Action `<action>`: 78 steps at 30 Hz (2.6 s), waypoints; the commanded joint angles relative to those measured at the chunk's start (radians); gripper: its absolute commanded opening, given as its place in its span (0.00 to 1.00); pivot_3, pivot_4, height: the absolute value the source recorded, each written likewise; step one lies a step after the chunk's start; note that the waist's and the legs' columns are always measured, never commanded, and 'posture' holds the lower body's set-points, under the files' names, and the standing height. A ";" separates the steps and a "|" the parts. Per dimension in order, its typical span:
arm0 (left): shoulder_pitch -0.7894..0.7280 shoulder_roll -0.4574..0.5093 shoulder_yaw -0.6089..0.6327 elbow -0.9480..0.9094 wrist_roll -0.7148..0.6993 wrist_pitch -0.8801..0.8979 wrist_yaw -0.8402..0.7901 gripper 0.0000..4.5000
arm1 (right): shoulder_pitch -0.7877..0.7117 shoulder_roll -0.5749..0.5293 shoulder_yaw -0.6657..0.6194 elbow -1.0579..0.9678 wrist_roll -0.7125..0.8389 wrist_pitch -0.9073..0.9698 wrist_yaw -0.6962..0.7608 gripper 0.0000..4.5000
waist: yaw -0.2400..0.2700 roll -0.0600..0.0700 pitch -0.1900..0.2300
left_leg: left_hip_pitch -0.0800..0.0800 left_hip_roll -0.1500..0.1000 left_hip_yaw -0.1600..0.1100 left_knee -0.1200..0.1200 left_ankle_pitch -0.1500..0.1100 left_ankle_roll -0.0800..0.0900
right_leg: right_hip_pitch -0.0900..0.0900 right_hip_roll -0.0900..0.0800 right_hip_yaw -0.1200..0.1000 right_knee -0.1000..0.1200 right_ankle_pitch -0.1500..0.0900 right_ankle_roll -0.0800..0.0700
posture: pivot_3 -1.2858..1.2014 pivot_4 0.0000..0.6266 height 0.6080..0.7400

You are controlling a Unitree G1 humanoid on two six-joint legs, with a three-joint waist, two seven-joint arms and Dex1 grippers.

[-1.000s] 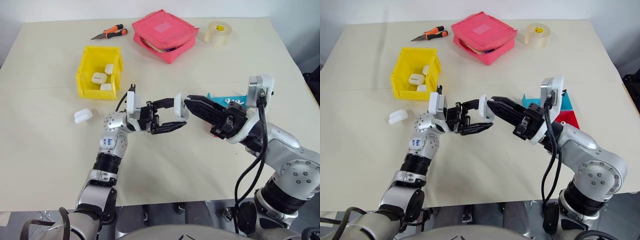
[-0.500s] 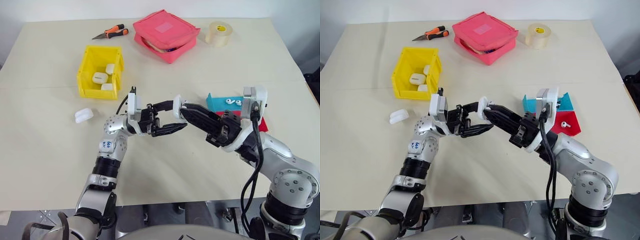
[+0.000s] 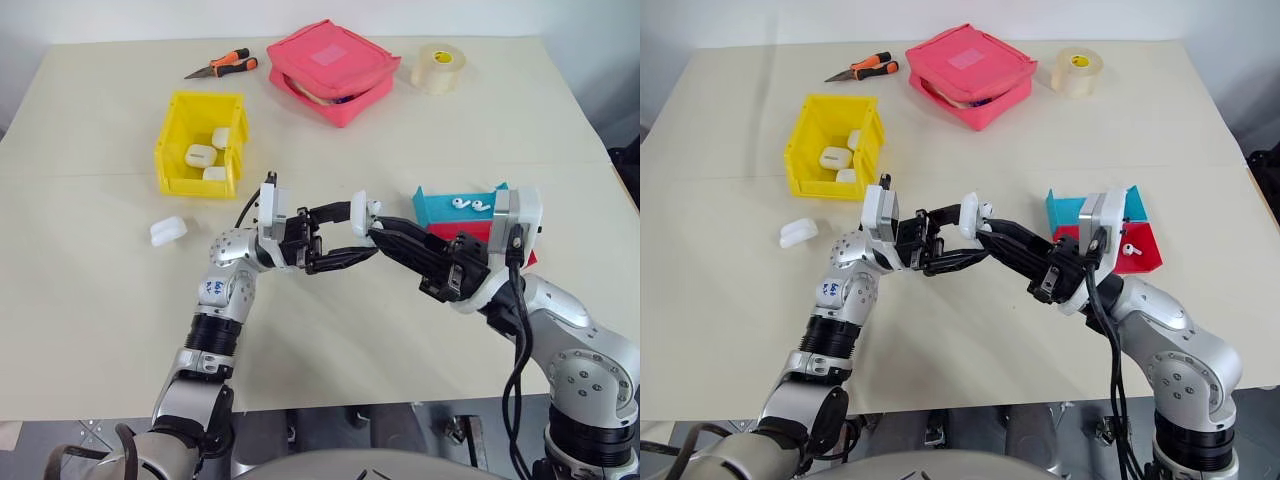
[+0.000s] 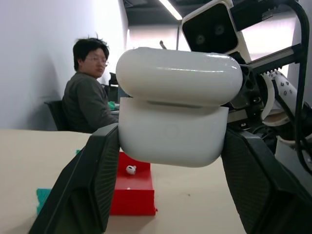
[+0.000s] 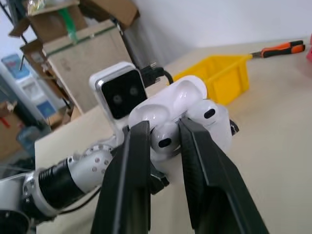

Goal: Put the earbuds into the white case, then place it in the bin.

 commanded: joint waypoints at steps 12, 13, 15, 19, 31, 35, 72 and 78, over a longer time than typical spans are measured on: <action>0.001 -0.012 0.021 -0.084 -0.041 -0.036 0.005 0.62 | -0.060 -0.131 0.048 0.053 -0.027 -0.002 0.065 0.27 | 0.003 0.000 0.000 | 0.000 0.000 0.000 0.000 0.000 0.000 | 0.000 0.000 0.000 -0.001 0.000 0.000 | 0.52 0.24 1.00; 0.002 -0.010 0.020 -0.078 -0.034 -0.042 0.005 0.62 | -0.067 -0.135 0.043 0.046 -0.024 -0.006 0.066 0.33 | 0.003 0.000 0.000 | 0.000 0.000 0.000 0.000 0.000 0.000 | 0.000 0.000 0.000 -0.001 0.000 0.000 | 0.52 0.24 1.00; -0.001 -0.009 0.021 -0.065 -0.027 -0.048 0.004 0.62 | -0.078 -0.142 0.036 0.039 -0.016 -0.008 0.063 0.33 | 0.003 0.000 0.000 | 0.000 0.000 0.000 0.000 0.000 0.000 | 0.000 0.000 0.000 -0.001 0.000 0.000 | 0.52 0.24 1.00; -0.010 -0.004 0.025 -0.038 -0.018 -0.062 -0.003 0.62 | -0.074 -0.163 0.016 0.017 -0.002 -0.013 0.062 0.33 | 0.005 0.000 0.000 | 0.000 0.000 0.000 0.000 0.000 0.000 | 0.001 0.000 0.000 -0.001 0.000 0.000 | 0.52 0.24 1.00; -0.082 0.083 -0.001 0.087 0.097 -0.096 0.008 0.62 | 0.033 -0.375 -0.214 -0.060 0.053 0.060 0.015 0.33 | 0.023 0.000 0.000 | 0.000 0.000 0.000 0.001 -0.001 0.001 | 0.000 0.000 0.000 -0.001 0.001 0.001 | 0.52 0.24 1.00; -0.119 0.107 -0.030 0.116 0.162 -0.109 0.027 0.62 | -0.020 -0.444 -0.241 -0.098 0.092 0.082 -0.034 0.12 | 0.024 -0.001 0.000 | 0.000 0.000 0.000 0.001 -0.001 0.001 | 0.001 0.000 0.000 -0.001 0.001 0.001 | 0.52 0.24 1.00; -0.151 0.198 0.219 -0.031 0.208 0.057 0.651 0.62 | 0.072 -0.451 -0.309 0.242 -0.187 -0.080 0.400 0.19 | 0.028 -0.003 0.001 | -0.002 0.000 -0.001 0.002 -0.001 0.003 | 0.004 0.000 -0.002 -0.007 0.004 0.004 | 0.52 0.24 1.00; -0.175 0.291 0.267 -0.008 0.274 0.208 0.849 0.62 | 0.060 -0.462 -0.313 0.348 -0.236 -0.153 0.457 0.64 | 0.021 -0.003 0.001 | 0.000 -0.001 0.001 0.001 -0.001 0.004 | 0.004 0.000 0.001 -0.007 0.006 0.007 | 0.52 0.24 1.00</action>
